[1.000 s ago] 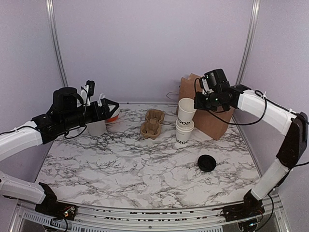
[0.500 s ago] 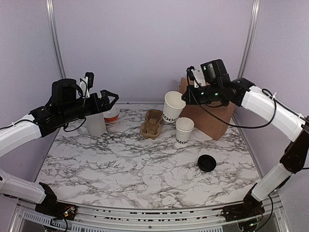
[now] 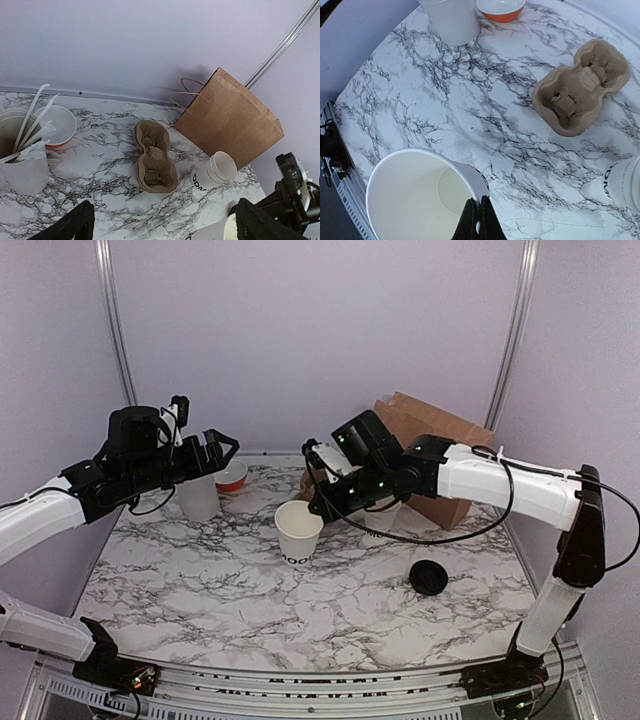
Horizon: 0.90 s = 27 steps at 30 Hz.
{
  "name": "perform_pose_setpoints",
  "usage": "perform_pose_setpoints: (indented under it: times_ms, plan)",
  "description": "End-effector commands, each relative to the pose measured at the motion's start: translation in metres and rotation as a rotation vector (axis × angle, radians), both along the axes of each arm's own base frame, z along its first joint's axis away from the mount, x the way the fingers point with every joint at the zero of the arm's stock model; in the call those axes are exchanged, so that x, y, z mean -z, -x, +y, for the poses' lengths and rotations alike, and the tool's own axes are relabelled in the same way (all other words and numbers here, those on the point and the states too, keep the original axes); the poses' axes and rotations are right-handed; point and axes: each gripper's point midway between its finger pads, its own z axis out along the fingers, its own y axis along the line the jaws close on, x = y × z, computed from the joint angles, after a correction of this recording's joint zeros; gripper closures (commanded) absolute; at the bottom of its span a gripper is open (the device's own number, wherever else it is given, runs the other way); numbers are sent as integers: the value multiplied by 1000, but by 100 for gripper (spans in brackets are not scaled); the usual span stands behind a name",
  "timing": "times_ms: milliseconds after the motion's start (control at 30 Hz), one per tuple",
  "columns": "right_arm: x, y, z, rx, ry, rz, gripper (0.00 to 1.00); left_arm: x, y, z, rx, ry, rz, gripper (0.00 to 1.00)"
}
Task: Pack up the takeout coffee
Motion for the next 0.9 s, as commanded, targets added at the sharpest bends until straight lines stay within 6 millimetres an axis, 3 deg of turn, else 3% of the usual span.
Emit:
perform_pose_setpoints:
  times_ms: [0, 200, 600, 867]
  plan:
    - [16, 11, 24, -58, -23, 20, 100, 4, 4, 8, -21, 7, 16, 1]
    - [52, 23, 38, -84, 27, 63, 100, 10, 9, 14, -29, 4, 25, 1]
    - [91, 34, 29, -49, 61, 121, 99, 19, 9, 14, -19, 2, 46, 1]
    - [81, 37, 20, -30, 76, 106, 72, 19, 5, 8, 4, 7, 54, 1]
